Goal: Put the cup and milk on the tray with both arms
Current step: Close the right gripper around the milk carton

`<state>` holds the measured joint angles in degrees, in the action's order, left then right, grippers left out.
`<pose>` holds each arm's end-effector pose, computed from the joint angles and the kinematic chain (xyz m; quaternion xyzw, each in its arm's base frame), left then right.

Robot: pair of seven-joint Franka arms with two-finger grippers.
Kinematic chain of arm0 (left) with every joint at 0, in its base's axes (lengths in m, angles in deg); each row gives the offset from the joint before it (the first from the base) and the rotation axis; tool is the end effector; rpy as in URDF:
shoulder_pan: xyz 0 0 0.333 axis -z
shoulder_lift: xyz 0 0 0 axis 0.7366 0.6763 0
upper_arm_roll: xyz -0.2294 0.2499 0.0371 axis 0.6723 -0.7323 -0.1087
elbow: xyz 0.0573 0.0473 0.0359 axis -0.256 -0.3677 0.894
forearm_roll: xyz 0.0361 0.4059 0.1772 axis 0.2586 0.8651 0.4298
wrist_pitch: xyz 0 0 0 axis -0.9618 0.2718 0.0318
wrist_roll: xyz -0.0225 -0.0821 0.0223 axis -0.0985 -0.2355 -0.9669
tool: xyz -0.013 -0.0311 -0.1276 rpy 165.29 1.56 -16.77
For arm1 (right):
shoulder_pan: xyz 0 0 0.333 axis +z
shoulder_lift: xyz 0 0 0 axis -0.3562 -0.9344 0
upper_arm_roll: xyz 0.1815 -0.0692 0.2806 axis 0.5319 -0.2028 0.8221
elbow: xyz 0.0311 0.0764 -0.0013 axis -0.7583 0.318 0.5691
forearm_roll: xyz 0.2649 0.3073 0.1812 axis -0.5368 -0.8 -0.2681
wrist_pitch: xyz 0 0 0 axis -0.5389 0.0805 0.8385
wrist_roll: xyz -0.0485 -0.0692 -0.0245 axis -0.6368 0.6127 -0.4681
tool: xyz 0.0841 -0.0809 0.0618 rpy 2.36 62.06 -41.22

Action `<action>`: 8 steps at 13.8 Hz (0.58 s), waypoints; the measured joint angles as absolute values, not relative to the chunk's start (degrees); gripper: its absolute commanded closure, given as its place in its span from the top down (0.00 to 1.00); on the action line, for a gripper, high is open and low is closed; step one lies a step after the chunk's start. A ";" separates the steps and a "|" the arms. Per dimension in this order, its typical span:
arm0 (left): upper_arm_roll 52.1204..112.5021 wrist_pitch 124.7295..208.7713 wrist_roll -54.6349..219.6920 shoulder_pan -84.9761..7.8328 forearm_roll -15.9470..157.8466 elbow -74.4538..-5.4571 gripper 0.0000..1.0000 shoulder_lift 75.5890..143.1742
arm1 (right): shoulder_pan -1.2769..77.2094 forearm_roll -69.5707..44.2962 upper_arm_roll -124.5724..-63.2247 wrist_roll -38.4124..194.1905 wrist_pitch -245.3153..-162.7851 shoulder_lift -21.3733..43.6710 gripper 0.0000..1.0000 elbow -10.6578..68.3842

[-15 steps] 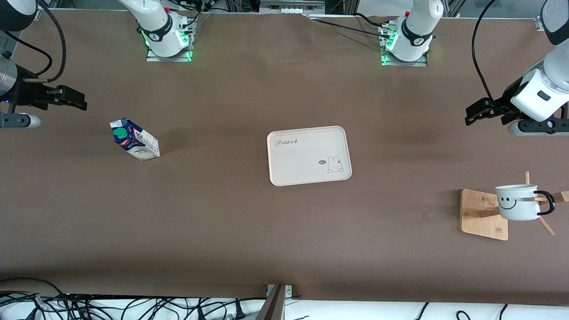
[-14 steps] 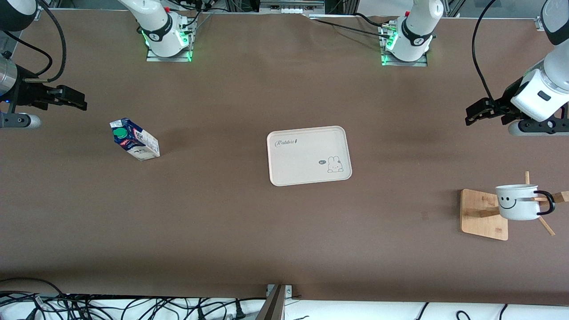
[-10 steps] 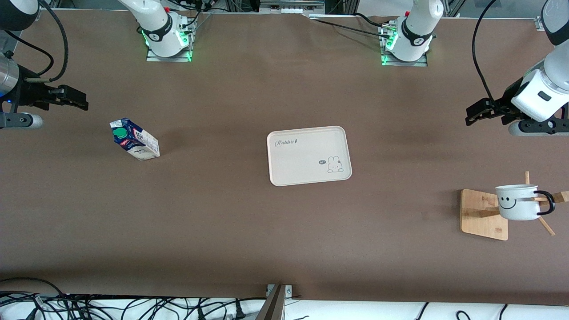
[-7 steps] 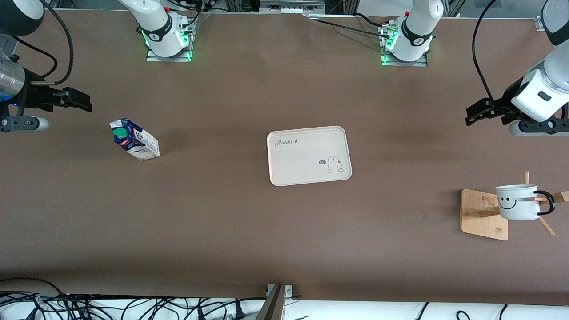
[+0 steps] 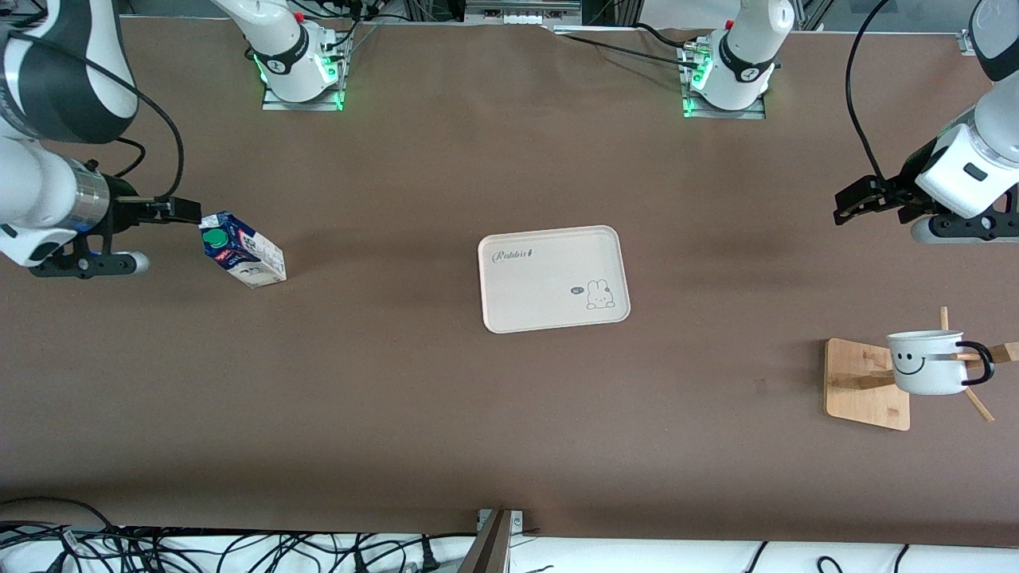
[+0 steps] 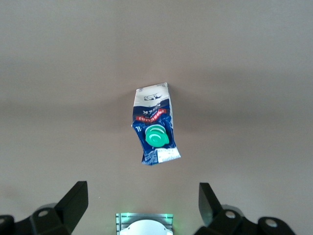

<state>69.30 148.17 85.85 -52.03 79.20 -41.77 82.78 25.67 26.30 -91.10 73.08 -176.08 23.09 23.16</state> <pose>0.6042 -0.0086 0.5431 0.9996 0.0228 -0.0181 0.0050 0.6372 0.0210 0.4679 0.9882 0.0221 -0.1497 0.0246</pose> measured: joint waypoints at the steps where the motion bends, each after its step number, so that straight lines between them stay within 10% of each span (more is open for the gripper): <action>1: 69.30 148.17 85.85 -52.04 79.20 -41.77 1.00 82.79 | 25.67 26.30 -91.10 73.08 -177.67 23.04 1.00 24.95; 8: 69.30 148.17 85.85 -52.05 79.20 -41.77 1.00 82.82 | 25.66 26.39 -91.20 77.60 -184.84 23.50 1.00 34.34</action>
<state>69.30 148.17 85.85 -52.05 79.20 -41.77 82.82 25.66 26.39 -91.20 77.60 -184.84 23.50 34.34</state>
